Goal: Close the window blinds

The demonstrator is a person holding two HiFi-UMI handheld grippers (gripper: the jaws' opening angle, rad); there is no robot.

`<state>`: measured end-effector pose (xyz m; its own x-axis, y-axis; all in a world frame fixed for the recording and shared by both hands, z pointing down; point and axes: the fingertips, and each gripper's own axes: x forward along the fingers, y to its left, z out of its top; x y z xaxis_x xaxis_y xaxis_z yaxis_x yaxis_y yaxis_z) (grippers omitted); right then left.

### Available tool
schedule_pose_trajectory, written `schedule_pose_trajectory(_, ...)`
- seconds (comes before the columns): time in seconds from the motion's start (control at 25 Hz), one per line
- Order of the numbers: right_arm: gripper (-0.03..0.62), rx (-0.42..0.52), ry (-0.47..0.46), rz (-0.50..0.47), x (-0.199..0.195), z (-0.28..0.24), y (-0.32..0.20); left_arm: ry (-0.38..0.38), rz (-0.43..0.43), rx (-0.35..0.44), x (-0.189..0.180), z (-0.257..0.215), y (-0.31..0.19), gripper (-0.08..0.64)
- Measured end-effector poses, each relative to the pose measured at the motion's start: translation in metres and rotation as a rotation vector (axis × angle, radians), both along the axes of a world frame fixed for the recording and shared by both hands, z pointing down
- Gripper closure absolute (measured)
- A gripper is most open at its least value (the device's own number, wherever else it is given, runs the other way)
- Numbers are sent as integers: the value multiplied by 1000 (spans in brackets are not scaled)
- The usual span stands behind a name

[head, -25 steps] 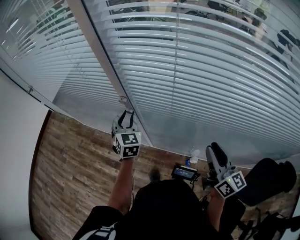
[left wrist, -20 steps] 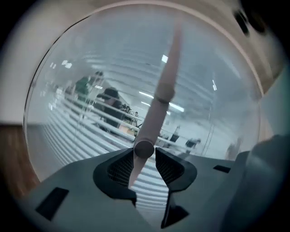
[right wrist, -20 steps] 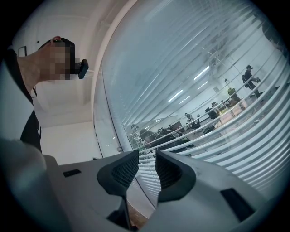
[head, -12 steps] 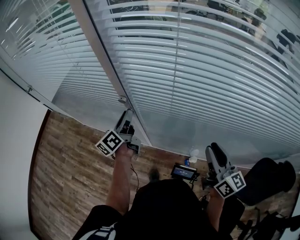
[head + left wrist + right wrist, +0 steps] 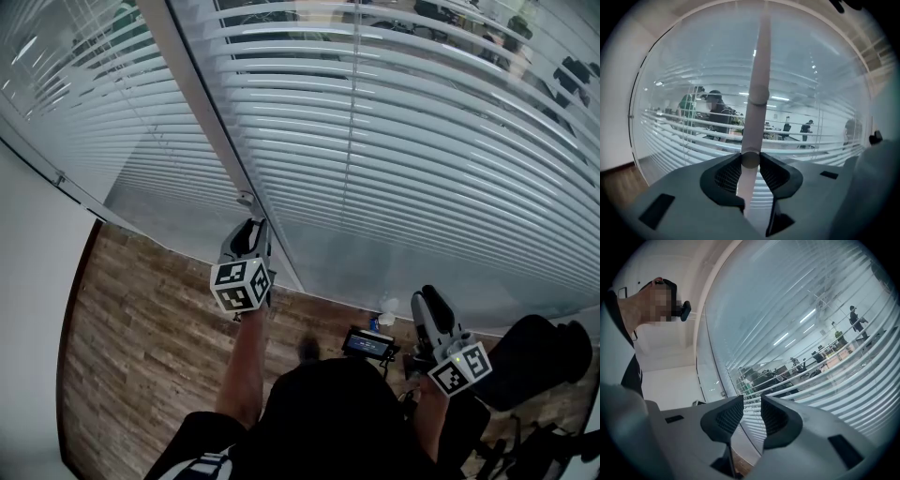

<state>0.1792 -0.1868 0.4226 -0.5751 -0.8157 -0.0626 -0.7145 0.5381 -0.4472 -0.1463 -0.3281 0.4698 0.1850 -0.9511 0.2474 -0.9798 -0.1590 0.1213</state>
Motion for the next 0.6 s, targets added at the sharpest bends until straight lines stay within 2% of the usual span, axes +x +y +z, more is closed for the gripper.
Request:
schedule_pose_trajectory(0.2, 474, -2, 2, -5, -5, -5, -4, -383, -15, 1, -1, 0, -6, 423)
schedule_pose_trajectory(0.48, 474, -3, 1, -9, -7, -6, -4, -822, -31, 0, 3, 1, -5, 423)
schedule_pose_trajectory(0.56, 474, -3, 0, -10, -7, -6, -4, -905, -35, 15, 4, 1, -6, 423)
schedule_pose_trajectory(0.6, 474, -2, 0, -11, -7, -6, -4, -891, -35, 25, 5, 1, -6, 423)
